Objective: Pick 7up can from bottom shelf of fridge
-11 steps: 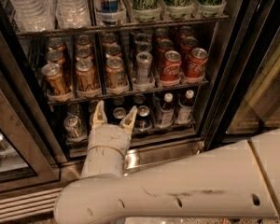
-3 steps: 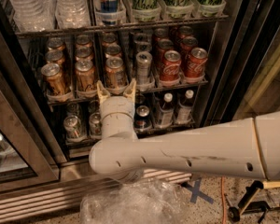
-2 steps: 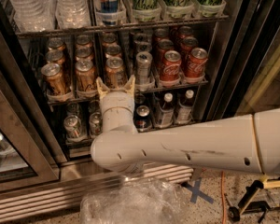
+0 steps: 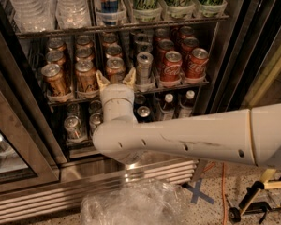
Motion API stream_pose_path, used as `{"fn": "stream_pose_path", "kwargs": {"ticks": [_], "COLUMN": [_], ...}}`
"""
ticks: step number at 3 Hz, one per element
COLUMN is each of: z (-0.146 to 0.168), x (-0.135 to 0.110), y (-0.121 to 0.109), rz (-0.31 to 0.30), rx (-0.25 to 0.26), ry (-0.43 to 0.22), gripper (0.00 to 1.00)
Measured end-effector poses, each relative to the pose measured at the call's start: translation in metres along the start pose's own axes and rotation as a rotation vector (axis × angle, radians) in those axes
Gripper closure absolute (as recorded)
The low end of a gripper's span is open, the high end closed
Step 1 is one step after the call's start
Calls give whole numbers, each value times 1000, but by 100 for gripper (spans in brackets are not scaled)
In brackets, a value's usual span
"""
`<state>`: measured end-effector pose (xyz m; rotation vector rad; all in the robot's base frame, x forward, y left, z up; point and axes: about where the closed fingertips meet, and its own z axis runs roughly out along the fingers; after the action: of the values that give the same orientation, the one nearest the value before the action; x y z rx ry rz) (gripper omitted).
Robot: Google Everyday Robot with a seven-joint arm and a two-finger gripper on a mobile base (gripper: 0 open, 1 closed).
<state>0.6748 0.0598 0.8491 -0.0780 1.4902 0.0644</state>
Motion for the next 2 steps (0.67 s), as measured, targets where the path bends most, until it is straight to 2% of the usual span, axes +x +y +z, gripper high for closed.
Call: {"fn": "stream_pose_path", "kwargs": {"ticks": [2], "z": [29], "x": [5], "y": [-9], "rz": [12], "rx": [21], "ry": [11], "gripper": [26]}}
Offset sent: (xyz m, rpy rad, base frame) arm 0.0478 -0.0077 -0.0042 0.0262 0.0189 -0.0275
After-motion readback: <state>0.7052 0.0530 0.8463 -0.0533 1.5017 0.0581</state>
